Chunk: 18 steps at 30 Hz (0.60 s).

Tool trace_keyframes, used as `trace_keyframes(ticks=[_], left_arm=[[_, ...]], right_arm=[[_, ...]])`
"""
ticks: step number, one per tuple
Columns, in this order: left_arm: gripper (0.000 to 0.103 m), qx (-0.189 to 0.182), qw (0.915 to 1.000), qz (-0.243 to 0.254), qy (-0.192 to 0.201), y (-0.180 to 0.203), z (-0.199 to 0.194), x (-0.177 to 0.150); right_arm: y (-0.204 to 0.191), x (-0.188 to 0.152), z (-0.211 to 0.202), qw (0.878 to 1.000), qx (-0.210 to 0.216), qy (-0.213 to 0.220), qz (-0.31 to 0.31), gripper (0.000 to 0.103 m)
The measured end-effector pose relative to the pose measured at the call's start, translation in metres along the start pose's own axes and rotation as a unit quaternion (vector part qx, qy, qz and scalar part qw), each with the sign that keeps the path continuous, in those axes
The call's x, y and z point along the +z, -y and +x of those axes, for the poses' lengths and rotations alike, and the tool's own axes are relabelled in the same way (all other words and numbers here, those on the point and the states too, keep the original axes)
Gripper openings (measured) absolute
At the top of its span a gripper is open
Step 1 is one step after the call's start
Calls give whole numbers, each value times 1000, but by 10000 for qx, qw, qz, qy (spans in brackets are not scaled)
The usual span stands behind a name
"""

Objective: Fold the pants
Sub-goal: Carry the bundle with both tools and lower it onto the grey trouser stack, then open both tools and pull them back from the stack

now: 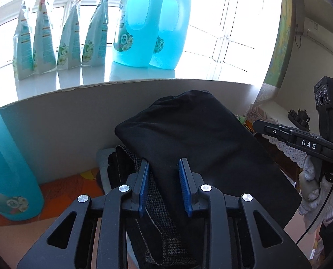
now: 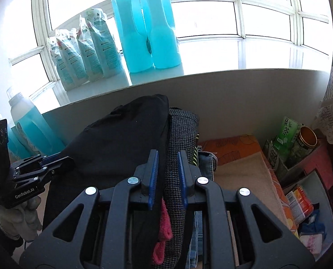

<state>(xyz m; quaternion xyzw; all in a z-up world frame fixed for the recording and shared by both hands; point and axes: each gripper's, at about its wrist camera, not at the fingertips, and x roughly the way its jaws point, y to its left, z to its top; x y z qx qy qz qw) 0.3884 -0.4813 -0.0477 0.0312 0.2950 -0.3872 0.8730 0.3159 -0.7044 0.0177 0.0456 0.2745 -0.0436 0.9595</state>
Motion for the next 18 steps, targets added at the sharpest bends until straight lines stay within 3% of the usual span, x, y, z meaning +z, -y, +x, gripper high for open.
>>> trace_keyframes(ticks=[5,10,18], left_arm=[[26,85,9996,79,266,-3,-14,6],[26,-121,9995,273,135,8,-4,6],[26,-237,9992,250,-190,7,34,-10]], right_arm=[[-50,17,3,9968,384,87,-700,17],[-51,35,50,9959,698,-429,-384,17],[-27,21,103,9951,140,-897,-396,16]])
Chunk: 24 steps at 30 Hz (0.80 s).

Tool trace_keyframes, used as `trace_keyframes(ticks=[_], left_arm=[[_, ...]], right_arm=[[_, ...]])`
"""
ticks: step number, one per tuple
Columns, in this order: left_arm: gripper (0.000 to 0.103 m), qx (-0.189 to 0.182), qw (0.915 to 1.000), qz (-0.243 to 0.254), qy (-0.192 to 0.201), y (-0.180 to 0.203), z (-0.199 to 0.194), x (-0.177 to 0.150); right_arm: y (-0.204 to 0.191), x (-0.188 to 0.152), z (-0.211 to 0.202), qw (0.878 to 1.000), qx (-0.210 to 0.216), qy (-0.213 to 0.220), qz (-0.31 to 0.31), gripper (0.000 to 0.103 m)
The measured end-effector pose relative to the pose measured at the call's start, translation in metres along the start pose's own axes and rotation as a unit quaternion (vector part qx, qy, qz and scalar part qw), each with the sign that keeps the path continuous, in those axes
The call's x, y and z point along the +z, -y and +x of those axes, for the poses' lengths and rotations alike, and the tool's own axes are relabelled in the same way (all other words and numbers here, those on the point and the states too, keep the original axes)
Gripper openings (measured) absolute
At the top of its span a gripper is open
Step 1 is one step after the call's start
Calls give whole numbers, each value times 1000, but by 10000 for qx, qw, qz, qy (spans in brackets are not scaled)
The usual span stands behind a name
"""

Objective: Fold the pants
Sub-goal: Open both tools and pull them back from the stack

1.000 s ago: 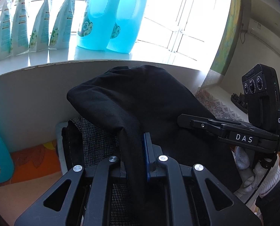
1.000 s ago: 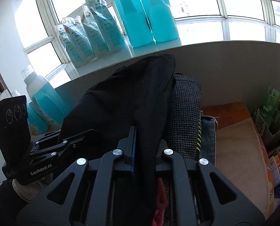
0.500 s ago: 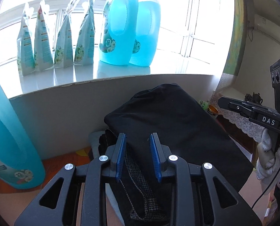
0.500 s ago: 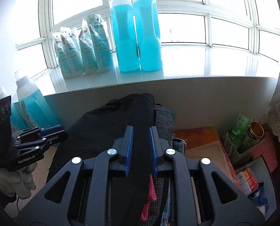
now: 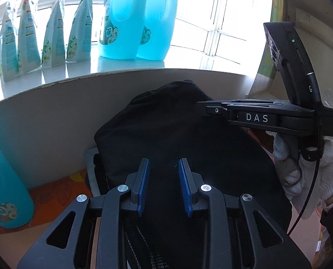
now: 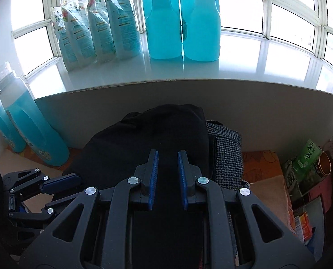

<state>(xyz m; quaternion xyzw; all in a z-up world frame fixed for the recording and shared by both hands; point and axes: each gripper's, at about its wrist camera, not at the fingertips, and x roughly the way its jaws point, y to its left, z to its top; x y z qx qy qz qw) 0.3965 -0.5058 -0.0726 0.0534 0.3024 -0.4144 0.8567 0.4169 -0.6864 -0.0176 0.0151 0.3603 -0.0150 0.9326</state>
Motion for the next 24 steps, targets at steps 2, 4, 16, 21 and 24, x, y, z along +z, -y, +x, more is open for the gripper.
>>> trace_keyframes(ticks=[2,4,16,21,24], left_arm=[[26,-34,10000,32,-49,2,7,-4],[26,-40,9999,116,-100,7,14,-7],[26,-503,9967,637,-3,52,-46,-40],[26,-586,9962,631,-129,66,-49,-50],[26,-628,9964,543,-180,70,-53,-52]], right_arm=[[6,-6,8,10000,6,-90,24,16],[14,-10,14,9998,41,-156,107,16],[27,-21,0,9992,-193,-129,315,16],[22,-32,-25,9991,-322,-92,256,25],[23,-42,-41,9988,-373,-70,301,27]])
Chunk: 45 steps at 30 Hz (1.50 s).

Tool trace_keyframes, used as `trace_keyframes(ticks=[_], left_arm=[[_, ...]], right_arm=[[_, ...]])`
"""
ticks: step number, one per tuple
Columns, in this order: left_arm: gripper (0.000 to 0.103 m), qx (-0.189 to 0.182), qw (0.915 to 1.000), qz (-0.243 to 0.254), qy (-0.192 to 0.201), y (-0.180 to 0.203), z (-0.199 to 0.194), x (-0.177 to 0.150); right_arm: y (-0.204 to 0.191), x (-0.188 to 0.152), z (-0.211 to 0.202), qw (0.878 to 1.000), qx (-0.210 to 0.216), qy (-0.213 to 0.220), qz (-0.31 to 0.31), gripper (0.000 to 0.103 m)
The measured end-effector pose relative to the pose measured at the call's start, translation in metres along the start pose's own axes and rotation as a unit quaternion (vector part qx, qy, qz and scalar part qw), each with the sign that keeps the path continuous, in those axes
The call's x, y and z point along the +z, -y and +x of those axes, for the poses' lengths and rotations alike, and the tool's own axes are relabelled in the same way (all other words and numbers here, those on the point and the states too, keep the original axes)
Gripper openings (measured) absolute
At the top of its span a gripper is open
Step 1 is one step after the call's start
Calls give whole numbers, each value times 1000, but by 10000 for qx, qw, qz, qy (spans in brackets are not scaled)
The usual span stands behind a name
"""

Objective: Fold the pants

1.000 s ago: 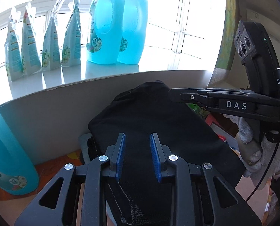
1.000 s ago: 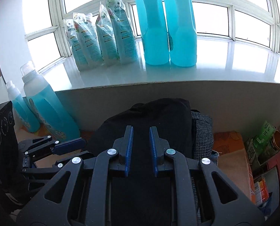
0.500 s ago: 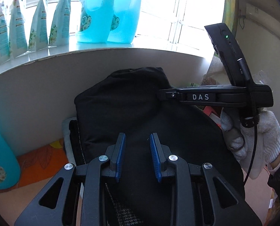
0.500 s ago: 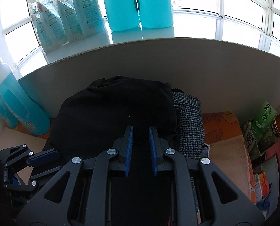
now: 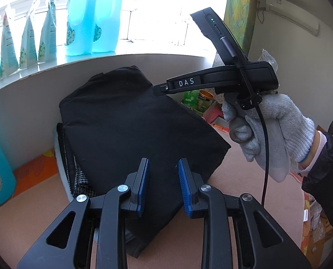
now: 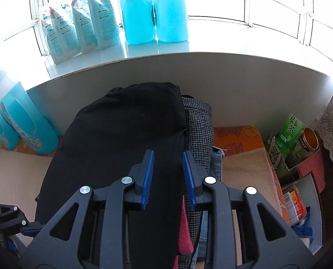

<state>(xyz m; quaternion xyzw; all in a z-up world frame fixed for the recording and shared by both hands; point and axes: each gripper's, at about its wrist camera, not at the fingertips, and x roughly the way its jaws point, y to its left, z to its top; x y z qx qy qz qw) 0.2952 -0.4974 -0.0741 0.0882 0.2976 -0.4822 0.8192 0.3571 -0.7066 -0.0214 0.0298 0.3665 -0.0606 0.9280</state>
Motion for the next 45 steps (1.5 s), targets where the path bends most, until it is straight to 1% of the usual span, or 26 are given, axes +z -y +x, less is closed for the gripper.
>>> trace_keyframes(ticks=[4,6,7,9,11,14,16,17,18,20,22,23,24,25,27,29,30,31,33,35,37,38,39,41,44,45], left_arm=[[26,63,9998,155,-118,17,-8,-9],[26,19,9996,111,-246,21,-11,-14],[26,-12,9996,28,-287,22,-14,-16],[26,-50,9993,-155,-343,24,-23,-22],[26,-71,9991,-257,-338,27,-39,-28],[26,-17,9993,-263,-264,32,-72,-38],[29,83,9994,-270,-179,34,-96,-46],[34,123,9995,-270,-142,34,-108,-49],[39,163,9995,-253,-113,34,-120,-52],[44,236,9994,-266,-48,32,-143,-58],[50,293,9990,-332,4,30,-164,-65],[55,342,9988,-352,18,31,-175,-70],[58,422,9986,-330,40,33,-186,-75],[59,514,9982,-284,78,34,-196,-80],[65,647,9974,-259,200,37,-217,-93],[67,722,9961,-403,308,36,-234,-108],[67,745,9954,-511,322,34,-241,-116],[67,749,9948,-611,319,32,-247,-124],[68,822,9925,-837,347,27,-261,-140],[68,973,9897,-979,385,24,-276,-155],[69,1231,9872,-941,390,24,-289,-167],[72,1336,9855,-959,429,24,-296,-173],[76,1373,9842,-1019,464,23,-303,-179],[76,1357,9826,-1152,523,21,-314,-188],[76,1553,9791,-1117,694,24,-329,-198],[76,1564,9786,-1131,714,24,-332,-202]], right_arm=[[5,-16,-28,9998,-8,92,172,28],[5,-29,-43,9997,-41,123,203,29],[4,-36,-51,9996,-60,149,249,31],[3,-53,-71,9988,-86,249,414,41],[-3,-72,-94,9980,-130,378,485,42],[-14,-104,-134,9960,-126,662,586,42],[-22,-126,-164,9928,-129,929,751,50],[-27,-137,-177,9917,-114,1024,774,60],[-33,-146,-191,9907,-154,1115,769,63],[-47,-163,-217,9888,-280,1298,676,63],[-62,-178,-240,9871,-394,1433,592,65],[-70,-186,-251,9863,-415,1498,553,69],[-77,-194,-262,9854,-406,1573,514,75],[-85,-202,-272,9842,-409,1654,477,78],[-100,-217,-288,9814,-509,1794,454,88],[-114,-230,-298,9814,-549,1804,347,94],[-121,-236,-301,9810,-614,1818,272,96],[-129,-243,-304,9799,-745,1841,201,97],[-142,-256,-306,9770,-980,1889,109,102],[-150,-267,-308,9771,-975,1883,199,103],[-154,-278,-313,9758,-942,1909,499,103],[-155,-282,-314,9763,-860,1893,603,103],[-157,-285,-315,9770,-790,1860,684,103],[-163,-292,-318,9762,-778,1873,770,103],[-174,-298,-318,9775,-874,1777,732,103],[-177,-299,-318,9778,-874,1759,725,103]])
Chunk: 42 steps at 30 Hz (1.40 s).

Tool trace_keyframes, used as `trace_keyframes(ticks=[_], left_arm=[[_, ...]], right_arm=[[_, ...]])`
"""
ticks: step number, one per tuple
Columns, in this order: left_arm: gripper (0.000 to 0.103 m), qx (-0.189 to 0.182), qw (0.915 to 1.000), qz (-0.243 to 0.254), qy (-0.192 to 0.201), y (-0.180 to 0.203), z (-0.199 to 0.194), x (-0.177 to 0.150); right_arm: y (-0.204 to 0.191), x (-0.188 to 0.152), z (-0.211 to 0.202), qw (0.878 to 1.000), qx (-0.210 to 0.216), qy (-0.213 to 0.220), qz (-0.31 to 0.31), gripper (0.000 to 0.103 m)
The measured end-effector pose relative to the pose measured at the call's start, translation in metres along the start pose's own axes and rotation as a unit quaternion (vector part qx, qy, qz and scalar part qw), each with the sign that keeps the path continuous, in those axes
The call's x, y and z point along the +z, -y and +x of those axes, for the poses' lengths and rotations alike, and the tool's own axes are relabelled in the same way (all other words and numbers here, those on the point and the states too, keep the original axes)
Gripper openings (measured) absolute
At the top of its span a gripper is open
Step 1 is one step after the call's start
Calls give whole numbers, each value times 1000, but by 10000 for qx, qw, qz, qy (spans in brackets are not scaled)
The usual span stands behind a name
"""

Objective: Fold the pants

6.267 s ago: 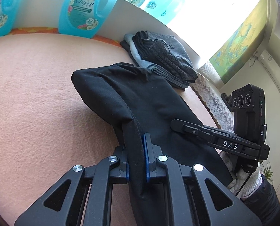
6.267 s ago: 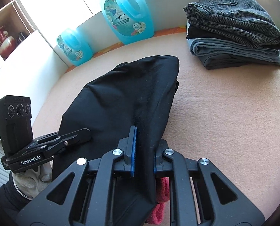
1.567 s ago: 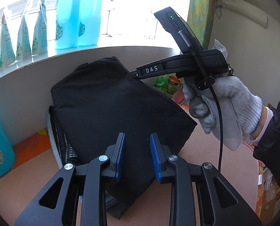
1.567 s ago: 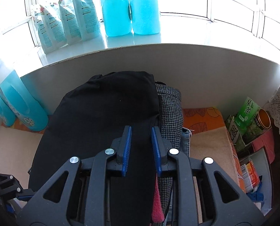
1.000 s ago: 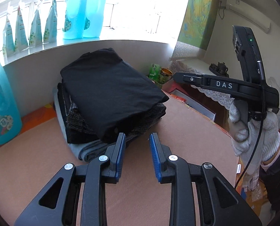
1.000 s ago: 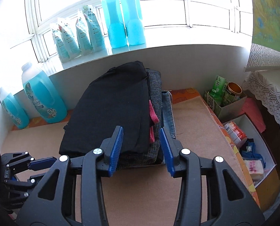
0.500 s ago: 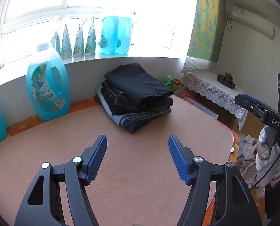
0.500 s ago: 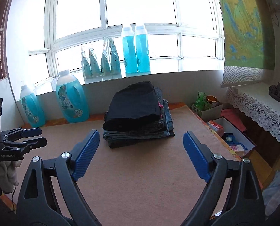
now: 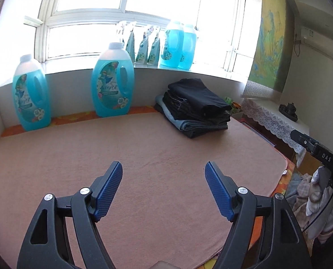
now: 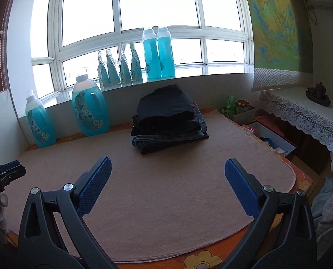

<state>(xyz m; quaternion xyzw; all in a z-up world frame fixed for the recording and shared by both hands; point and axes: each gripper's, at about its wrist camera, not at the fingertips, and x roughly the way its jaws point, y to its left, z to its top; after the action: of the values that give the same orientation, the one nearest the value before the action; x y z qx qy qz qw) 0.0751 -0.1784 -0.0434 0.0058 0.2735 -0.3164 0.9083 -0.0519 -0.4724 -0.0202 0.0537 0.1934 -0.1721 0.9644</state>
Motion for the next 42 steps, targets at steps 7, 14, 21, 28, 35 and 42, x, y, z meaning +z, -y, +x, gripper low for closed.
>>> trace_keyframes(ticks=[7,14,21,28,35,42], left_arm=[[76,154,9993,-347,3,-11,-11,-17],[77,434,9983,-313,219,-11,-22,-22],[77,413,9991,-53,118,4,-19,-27],[77,441,9988,-187,87,-2,-26,-30],[77,664,9974,-248,162,-7,-31,-32],[77,718,9966,-294,270,-6,-34,-32]], right_arm=[[-16,-5,-5,9999,122,-55,-97,103],[-25,-8,-9,9999,131,9,-88,103],[-24,-14,-10,10000,-18,-38,-31,103],[-25,-15,-9,10000,2,-2,17,103],[-26,-19,-4,10000,16,-79,-53,103],[-27,-14,-13,9999,-73,90,-79,103]])
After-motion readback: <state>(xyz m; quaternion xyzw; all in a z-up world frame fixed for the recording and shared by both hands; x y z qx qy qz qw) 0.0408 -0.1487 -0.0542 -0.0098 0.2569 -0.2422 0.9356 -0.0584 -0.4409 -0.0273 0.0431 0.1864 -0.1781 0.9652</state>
